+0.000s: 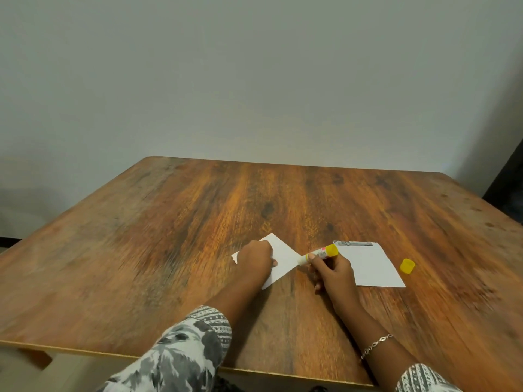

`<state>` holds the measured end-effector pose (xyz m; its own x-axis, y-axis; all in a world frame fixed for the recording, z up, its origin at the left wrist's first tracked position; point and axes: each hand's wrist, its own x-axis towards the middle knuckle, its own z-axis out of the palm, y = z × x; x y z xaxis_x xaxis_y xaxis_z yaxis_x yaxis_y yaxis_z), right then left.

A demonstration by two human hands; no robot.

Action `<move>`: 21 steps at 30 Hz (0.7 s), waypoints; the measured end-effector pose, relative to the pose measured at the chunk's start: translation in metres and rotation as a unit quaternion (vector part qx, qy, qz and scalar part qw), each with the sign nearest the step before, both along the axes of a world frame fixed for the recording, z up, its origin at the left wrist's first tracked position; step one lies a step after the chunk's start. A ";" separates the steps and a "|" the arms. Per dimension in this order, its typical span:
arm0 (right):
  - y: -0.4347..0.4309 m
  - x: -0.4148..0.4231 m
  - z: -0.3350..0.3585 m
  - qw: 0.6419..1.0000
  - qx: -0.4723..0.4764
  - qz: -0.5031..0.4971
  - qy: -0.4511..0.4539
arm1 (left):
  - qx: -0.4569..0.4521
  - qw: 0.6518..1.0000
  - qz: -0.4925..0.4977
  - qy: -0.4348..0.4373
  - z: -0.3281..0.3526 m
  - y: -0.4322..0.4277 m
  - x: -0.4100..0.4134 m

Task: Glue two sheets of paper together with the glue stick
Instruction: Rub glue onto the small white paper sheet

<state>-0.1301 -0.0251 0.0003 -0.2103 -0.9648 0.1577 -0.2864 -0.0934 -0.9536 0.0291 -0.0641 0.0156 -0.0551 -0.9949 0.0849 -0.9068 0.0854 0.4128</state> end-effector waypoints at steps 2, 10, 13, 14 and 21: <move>-0.003 0.001 0.001 1.000 -0.003 0.000 0.009 | -0.016 0.999 0.035 0.019 -0.001 0.004 -0.010; -0.013 0.004 0.002 0.999 -0.021 -0.020 0.020 | 0.009 0.997 0.079 -0.013 0.009 0.003 -0.018; -0.018 0.004 0.001 0.999 -0.015 -0.016 0.031 | 0.019 0.997 0.070 -0.008 0.010 0.003 -0.016; -0.020 0.004 0.000 0.999 -0.017 -0.013 0.032 | 0.021 0.997 0.068 -0.002 0.011 0.004 -0.015; -0.026 0.003 -0.004 0.999 -0.014 -0.007 0.052 | 0.019 0.998 0.062 0.019 0.013 0.004 -0.011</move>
<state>-0.1275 -0.0508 -0.0033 -0.2052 -0.9566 0.2067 -0.3850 -0.1153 -0.9157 0.0184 -0.0597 0.0288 0.0711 -0.9964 0.0468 -0.8932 -0.0427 0.4477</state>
